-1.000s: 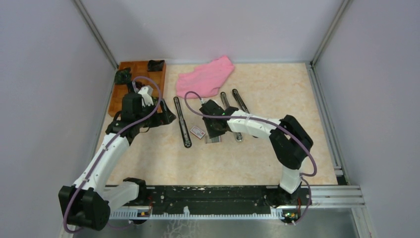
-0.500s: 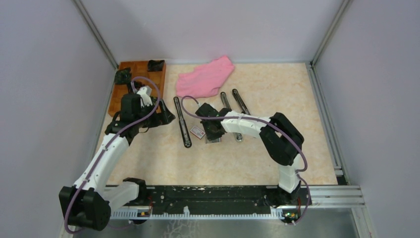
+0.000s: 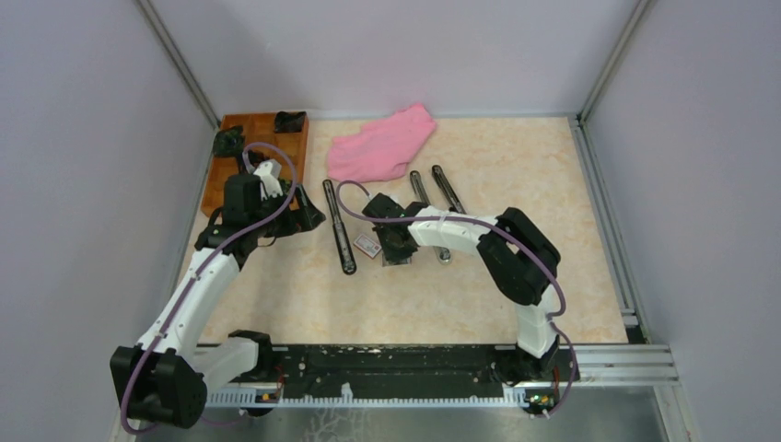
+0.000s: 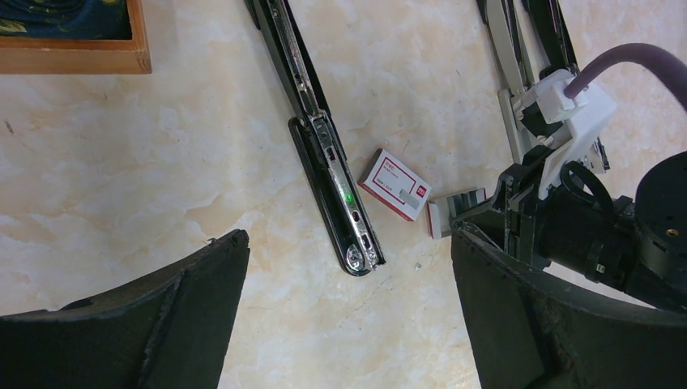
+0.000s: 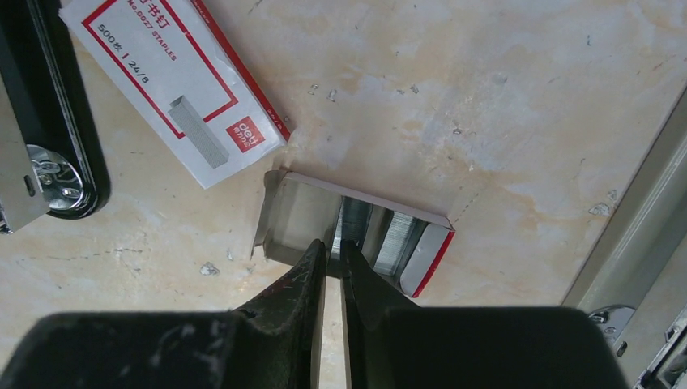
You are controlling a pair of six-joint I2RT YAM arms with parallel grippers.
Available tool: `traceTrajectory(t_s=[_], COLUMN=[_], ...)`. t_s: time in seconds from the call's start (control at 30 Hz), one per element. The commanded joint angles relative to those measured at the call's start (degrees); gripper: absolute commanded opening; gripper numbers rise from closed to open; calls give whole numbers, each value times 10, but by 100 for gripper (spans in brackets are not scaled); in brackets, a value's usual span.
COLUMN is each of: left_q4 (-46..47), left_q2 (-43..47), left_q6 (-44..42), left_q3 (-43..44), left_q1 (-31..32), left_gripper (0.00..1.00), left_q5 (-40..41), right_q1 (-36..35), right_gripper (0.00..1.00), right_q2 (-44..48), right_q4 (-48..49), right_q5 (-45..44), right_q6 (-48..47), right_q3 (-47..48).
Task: Load the staples into the stapler
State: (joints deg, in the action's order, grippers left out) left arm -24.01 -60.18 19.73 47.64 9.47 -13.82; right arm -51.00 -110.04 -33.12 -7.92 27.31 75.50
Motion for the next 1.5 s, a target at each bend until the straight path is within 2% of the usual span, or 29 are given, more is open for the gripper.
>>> traceTrajectory(t_s=[0.0, 0.17, 0.33, 0.57, 0.87, 1.23, 1.47], left_q4=[14, 16, 18, 36, 78, 225, 364], left_q2=[12, 12, 13, 13, 17, 47, 57], left_q6=[2, 3, 4, 18, 46, 116, 179], left_q3=[-6, -7, -8, -8, -19, -92, -142], left_q1=[-8, -10, -14, -24, -24, -23, -19], left_gripper=[99, 99, 99, 99, 99, 99, 97], left_q5=[-11, -14, -19, -64, -130, -245, -320], right_q1=[-8, -9, -9, -8, -5, 49, 90], right_gripper=[12, 8, 0, 0, 0, 0, 0], right_q2=[-15, -22, -13, 24, 108, 249, 323], right_q4=[0, -2, -1, 12, 43, 176, 274], right_q5=[-11, -15, -18, -11, 14, 213, 344], right_q6=[8, 9, 7, -14, -87, -150, -143], right_q3=[25, 25, 23, 20, -6, -104, -173])
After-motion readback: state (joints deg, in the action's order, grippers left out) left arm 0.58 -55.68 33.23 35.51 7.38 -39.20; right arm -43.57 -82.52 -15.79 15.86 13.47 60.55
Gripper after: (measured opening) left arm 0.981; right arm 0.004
